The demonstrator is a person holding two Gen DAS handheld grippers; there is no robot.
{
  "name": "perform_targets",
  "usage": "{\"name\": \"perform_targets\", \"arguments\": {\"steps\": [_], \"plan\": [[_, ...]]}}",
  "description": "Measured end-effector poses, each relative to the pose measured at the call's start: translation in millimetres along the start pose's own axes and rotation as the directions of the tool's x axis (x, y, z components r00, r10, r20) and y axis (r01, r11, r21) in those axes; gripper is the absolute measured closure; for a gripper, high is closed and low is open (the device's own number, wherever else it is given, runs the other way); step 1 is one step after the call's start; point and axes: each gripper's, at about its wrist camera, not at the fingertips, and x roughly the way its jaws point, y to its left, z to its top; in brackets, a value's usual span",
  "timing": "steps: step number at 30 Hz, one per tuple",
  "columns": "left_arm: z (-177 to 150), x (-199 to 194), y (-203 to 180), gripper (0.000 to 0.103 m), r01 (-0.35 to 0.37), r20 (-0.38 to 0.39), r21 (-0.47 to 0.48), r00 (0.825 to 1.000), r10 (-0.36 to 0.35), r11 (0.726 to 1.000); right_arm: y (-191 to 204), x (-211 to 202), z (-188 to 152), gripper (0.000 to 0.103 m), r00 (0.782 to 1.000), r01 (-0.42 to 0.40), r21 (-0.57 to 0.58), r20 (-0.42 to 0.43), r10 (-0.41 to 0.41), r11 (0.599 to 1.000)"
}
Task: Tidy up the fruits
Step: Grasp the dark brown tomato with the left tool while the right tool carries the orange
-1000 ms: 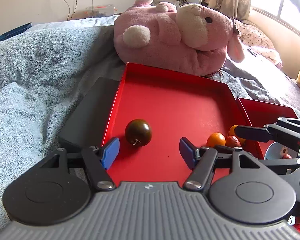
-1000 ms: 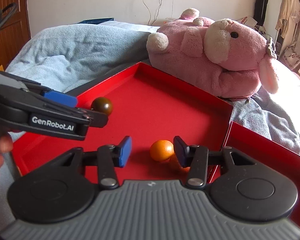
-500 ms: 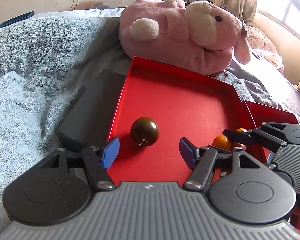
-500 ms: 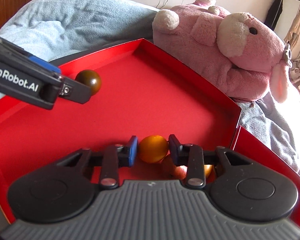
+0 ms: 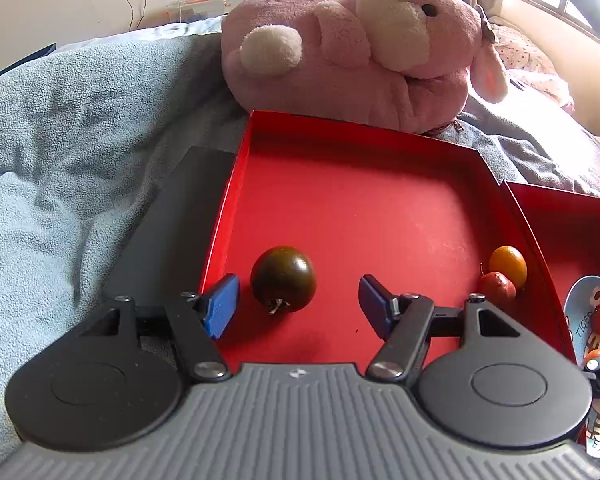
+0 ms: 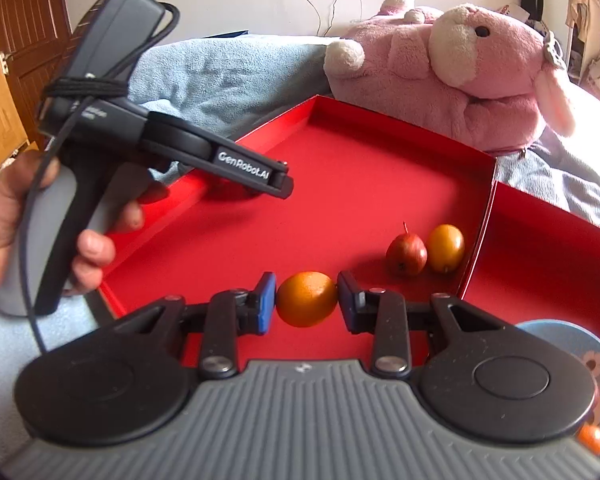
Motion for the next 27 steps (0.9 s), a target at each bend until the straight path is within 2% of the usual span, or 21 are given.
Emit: {"name": "perform_targets", "arguments": {"steps": [1,3,8,17,20,27], "plan": [[0,4,0,0.042,-0.008,-0.018,0.001,1.0,0.008,1.0,1,-4,-3,0.066,1.0,0.0,0.01,0.001,0.0,1.0],[-2,5,-1,0.044,-0.026,-0.012,0.012,1.0,0.026,1.0,1,-9,-9,0.066,1.0,0.005,0.03,0.004,-0.005,1.0],[-2,6,2,0.061,-0.048,-0.003,0.004,0.999,0.048,0.999,-1,-18,-18,0.066,1.0,0.014,0.079,0.007,-0.015,0.997],[-6,1,7,0.062,-0.032,0.005,-0.02,0.999,0.032,0.999,2,-39,-22,0.066,0.999,0.03,0.106,0.027,-0.033,0.994],[-9,-5,10,0.062,-0.011,0.009,-0.049,1.0,0.012,0.999,0,-48,-25,0.066,0.999,0.037,0.117,0.033,-0.041,0.992],[-25,-28,0,0.062,0.01,0.022,-0.049,1.0,-0.009,0.999,1,-62,-33,0.066,0.997,0.06,0.125,0.032,-0.065,0.99]]}}
